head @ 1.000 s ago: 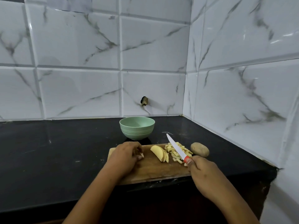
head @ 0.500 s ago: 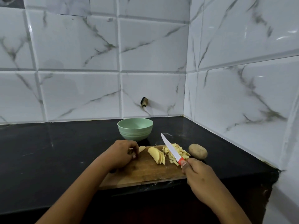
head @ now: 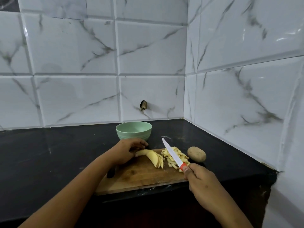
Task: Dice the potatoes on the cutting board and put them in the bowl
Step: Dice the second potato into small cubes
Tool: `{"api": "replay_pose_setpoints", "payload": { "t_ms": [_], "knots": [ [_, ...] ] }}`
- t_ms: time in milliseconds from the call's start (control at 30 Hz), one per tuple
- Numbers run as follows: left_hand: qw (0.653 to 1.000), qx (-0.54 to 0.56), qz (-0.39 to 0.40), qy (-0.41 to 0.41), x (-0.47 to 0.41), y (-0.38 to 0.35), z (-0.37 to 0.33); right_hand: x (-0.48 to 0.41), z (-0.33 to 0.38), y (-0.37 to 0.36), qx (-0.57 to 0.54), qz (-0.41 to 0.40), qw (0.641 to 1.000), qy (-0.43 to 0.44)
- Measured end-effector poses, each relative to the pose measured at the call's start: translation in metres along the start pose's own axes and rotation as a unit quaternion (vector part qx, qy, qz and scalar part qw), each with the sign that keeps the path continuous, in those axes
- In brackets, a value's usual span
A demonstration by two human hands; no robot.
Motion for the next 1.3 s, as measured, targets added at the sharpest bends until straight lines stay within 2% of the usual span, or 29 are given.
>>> {"api": "replay_pose_setpoints", "payload": {
  "t_ms": [167,233,467,567,733,967,1133,1300],
  "knots": [
    [0.992,-0.079,0.061,-0.072,0.0,-0.013,-0.028,0.0,-0.003,0.006,0.0,-0.013,1.0,-0.004],
    [0.988,-0.104,0.062,-0.091,0.001,-0.019,-0.036,0.0,-0.004,0.007,-0.004,-0.014,1.0,-0.008],
    [0.97,-0.208,-0.031,-0.124,0.021,-0.007,-0.03,0.002,-0.007,0.003,-0.031,0.002,0.999,-0.007],
    [0.962,-0.214,-0.092,-0.145,0.033,0.001,-0.021,0.0,-0.008,0.0,-0.037,0.005,0.999,-0.009],
    [0.964,-0.199,-0.17,-0.048,0.042,0.03,0.014,-0.003,-0.007,-0.007,-0.059,0.016,0.998,-0.007],
    [0.978,-0.179,-0.089,0.052,0.032,0.031,0.034,-0.008,0.002,-0.012,-0.061,0.01,0.998,-0.001],
    [0.984,-0.163,-0.034,0.061,0.027,0.035,0.034,-0.008,0.004,-0.017,-0.047,0.019,0.999,0.008],
    [0.978,-0.187,-0.032,0.085,0.031,0.047,0.046,-0.008,0.003,-0.017,-0.058,0.025,0.998,-0.007]
  ]
}}
Point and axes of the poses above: each hand's wrist, its own x-axis away from the middle knuckle, its own y-axis out of the back of the hand, z = x × y, the point moved 4 cm from there along -x, towards the middle knuckle, and after that the axes turned 4 degrees about y, right-handed, at the moved point
